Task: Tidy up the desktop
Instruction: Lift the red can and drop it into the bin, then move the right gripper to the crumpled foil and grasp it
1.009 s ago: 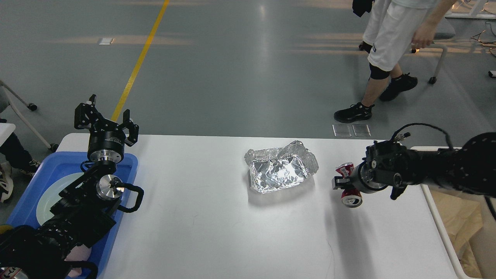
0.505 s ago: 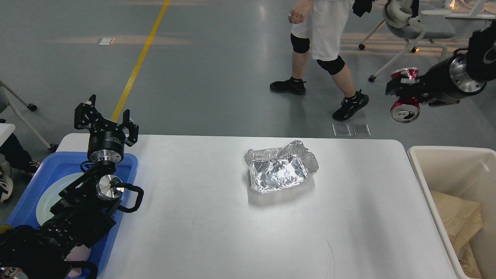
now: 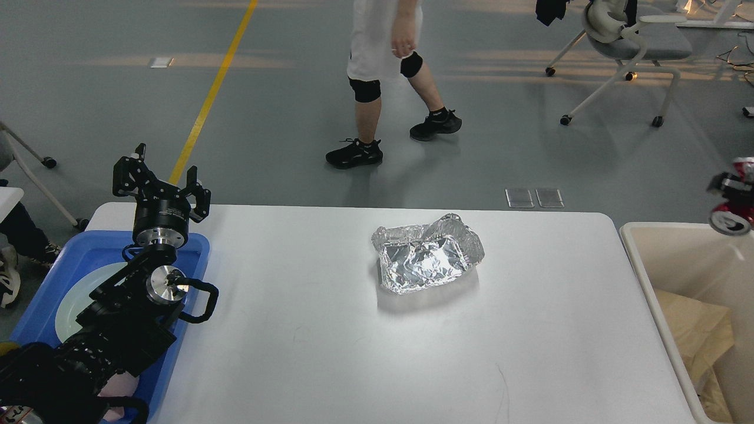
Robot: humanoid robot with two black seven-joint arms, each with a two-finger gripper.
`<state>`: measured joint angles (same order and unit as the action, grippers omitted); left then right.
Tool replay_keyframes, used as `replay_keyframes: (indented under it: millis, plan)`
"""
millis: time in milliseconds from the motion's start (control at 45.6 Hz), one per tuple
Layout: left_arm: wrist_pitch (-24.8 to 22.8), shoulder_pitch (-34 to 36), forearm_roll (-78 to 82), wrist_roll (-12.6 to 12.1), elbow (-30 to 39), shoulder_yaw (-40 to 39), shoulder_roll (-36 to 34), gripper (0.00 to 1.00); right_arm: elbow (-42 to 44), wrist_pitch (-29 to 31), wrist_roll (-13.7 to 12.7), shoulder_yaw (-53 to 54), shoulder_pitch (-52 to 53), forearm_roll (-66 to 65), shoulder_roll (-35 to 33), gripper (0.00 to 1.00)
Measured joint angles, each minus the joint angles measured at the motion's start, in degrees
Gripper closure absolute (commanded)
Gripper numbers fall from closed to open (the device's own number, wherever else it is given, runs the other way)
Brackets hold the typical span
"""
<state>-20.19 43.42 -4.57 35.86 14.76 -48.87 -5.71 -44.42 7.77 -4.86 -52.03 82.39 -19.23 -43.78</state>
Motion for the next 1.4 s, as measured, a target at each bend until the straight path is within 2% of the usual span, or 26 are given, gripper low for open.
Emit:
replay_keyframes:
  millis: [22,44,88,132,154,285,373,746,965,1163,1404]
  plan:
    - [0.0,0.0,0.0,0.0,0.0,0.0,0.0,0.04,1.9,-0.5,0.0,0.6,-2.7,0.0,0.1,1.0]
    - [0.0,0.0,0.0,0.0,0.0,0.0,0.0,0.04,3.4,-0.8,0.0,1.1,-4.9,0.0,0.2,0.88]
    - [0.0,0.0,0.0,0.0,0.0,0.0,0.0,0.04,6.8,-1.2,0.0,2.8,-9.7,0.0,0.5,0.53]
    - [0.0,0.0,0.0,0.0,0.0,0.0,0.0,0.04,9.8,-1.4,0.0,4.5,-13.8,0.0,1.1,0.06]
    - [0.0,0.0,0.0,0.0,0.0,0.0,0.0,0.04,11.7,-1.4,0.0,5.6,-16.0,0.0,1.5,0.0]
    - [0.0,0.0,0.0,0.0,0.0,0.0,0.0,0.04,21.0,-1.5,0.1,10.3,-25.0,0.0,4.7,0.0]
    - [0.0,0.0,0.0,0.0,0.0,0.0,0.0,0.04,23.8,-1.4,0.1,11.7,-28.5,0.0,6.5,0.0]
    - [0.0,0.0,0.0,0.0,0.0,0.0,0.0,0.04,24.6,-1.4,0.0,12.1,-30.9,0.0,8.1,0.0]
    - [0.0,0.0,0.0,0.0,0.0,0.0,0.0,0.04,24.0,-0.6,0.0,12.0,-27.5,0.3,11.0,0.0]
    - [0.0,0.0,0.0,0.0,0.0,0.0,0.0,0.04,18.0,-0.2,-0.4,10.1,-19.9,0.3,14.3,0.0]
    - [0.0,0.0,0.0,0.0,0.0,0.0,0.0,0.04,2.8,-0.2,-0.6,-1.6,-2.8,0.5,22.2,0.0]
